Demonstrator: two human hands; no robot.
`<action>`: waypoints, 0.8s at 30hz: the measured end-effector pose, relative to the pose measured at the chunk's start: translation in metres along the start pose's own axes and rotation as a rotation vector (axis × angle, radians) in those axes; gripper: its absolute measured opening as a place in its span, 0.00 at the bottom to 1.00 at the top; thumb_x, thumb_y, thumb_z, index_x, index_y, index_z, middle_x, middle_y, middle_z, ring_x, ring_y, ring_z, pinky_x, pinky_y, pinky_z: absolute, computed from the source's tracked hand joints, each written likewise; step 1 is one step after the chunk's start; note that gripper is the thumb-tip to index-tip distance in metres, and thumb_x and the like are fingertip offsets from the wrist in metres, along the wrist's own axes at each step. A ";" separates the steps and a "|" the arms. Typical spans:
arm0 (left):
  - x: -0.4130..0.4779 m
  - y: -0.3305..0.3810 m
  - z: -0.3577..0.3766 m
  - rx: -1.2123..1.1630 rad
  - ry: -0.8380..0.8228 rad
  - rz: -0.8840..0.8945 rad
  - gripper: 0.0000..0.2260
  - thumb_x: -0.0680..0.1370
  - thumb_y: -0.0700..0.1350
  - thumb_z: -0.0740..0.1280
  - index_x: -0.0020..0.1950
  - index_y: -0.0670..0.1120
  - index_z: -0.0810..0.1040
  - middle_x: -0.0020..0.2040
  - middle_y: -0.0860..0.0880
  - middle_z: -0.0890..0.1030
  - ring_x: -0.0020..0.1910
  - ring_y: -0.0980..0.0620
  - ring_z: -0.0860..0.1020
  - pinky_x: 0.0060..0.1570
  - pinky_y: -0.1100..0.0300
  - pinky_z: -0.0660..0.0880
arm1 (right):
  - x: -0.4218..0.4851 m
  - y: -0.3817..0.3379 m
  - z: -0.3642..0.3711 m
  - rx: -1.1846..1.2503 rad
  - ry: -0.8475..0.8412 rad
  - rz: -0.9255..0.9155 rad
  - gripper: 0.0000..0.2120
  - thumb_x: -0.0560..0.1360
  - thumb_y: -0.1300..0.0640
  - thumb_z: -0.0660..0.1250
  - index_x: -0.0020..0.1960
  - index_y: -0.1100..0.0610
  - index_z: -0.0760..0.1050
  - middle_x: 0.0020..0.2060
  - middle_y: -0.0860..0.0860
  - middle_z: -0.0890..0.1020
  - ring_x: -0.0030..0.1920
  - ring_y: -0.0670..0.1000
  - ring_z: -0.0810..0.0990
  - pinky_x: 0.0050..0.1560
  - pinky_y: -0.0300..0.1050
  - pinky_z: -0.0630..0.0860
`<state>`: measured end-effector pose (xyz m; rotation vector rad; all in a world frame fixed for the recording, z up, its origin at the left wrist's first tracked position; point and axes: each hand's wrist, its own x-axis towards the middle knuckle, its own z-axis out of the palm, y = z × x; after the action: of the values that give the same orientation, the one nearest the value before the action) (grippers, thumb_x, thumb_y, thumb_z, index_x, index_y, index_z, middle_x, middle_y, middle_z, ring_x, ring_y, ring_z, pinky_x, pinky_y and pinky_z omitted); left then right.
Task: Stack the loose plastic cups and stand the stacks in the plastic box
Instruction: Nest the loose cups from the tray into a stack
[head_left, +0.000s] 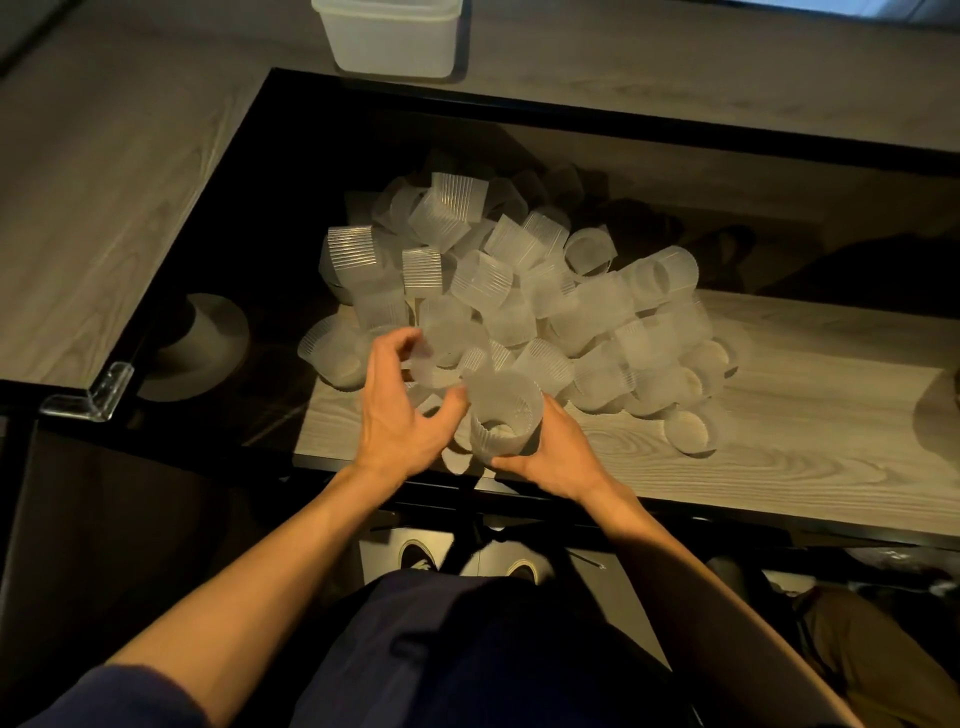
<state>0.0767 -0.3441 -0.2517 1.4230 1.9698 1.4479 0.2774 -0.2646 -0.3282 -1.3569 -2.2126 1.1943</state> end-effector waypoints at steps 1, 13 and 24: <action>0.001 0.004 0.001 0.003 -0.042 0.043 0.32 0.70 0.53 0.73 0.70 0.42 0.69 0.61 0.48 0.75 0.59 0.54 0.75 0.58 0.66 0.73 | 0.000 -0.001 0.000 0.001 -0.001 -0.002 0.44 0.62 0.43 0.84 0.73 0.48 0.69 0.66 0.45 0.76 0.64 0.43 0.74 0.65 0.41 0.73; -0.003 0.015 0.014 0.044 -0.278 0.381 0.32 0.70 0.48 0.76 0.70 0.34 0.74 0.61 0.42 0.75 0.60 0.53 0.75 0.60 0.66 0.73 | 0.002 0.001 0.004 0.005 0.005 -0.017 0.39 0.61 0.41 0.79 0.70 0.46 0.73 0.61 0.43 0.78 0.62 0.43 0.78 0.62 0.47 0.78; -0.004 -0.001 0.014 0.094 -0.425 0.343 0.34 0.72 0.54 0.74 0.73 0.38 0.72 0.66 0.45 0.72 0.65 0.51 0.74 0.62 0.54 0.77 | 0.002 0.002 0.005 0.015 -0.002 -0.028 0.38 0.62 0.40 0.77 0.70 0.47 0.72 0.62 0.44 0.78 0.63 0.43 0.77 0.62 0.47 0.78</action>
<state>0.0881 -0.3402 -0.2598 1.9935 1.6015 1.0607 0.2747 -0.2646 -0.3331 -1.3155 -2.2116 1.2010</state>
